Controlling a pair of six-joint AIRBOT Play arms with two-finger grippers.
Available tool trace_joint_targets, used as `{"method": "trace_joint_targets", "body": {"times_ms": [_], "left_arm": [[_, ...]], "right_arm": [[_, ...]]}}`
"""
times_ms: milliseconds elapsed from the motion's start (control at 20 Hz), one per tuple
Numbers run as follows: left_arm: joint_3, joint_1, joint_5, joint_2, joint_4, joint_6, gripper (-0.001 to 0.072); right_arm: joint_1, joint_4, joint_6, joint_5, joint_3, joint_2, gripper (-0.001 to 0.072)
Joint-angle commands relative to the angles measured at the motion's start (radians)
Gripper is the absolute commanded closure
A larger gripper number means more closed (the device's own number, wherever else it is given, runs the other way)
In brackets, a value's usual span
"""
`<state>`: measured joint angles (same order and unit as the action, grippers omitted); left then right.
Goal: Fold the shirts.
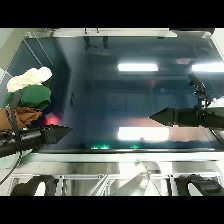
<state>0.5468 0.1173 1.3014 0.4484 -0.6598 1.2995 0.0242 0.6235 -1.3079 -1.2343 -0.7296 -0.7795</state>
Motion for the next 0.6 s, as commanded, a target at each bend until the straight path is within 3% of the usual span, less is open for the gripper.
{"method": "trace_joint_targets", "body": {"times_ms": [0,400,550], "left_arm": [[0.000,0.000,0.000,-0.001,0.000,0.000,0.0686],[0.021,0.000,-0.062,0.020,-0.035,0.000,0.0687],[0.245,0.000,-0.050,0.192,-0.352,0.034,0.0684]], "right_arm": [[0.001,0.000,0.000,0.000,0.000,-0.001,0.0697],[0.001,0.000,0.000,0.000,0.000,-0.001,0.0697],[0.001,0.000,0.000,0.000,0.000,-0.001,0.0697]]}}
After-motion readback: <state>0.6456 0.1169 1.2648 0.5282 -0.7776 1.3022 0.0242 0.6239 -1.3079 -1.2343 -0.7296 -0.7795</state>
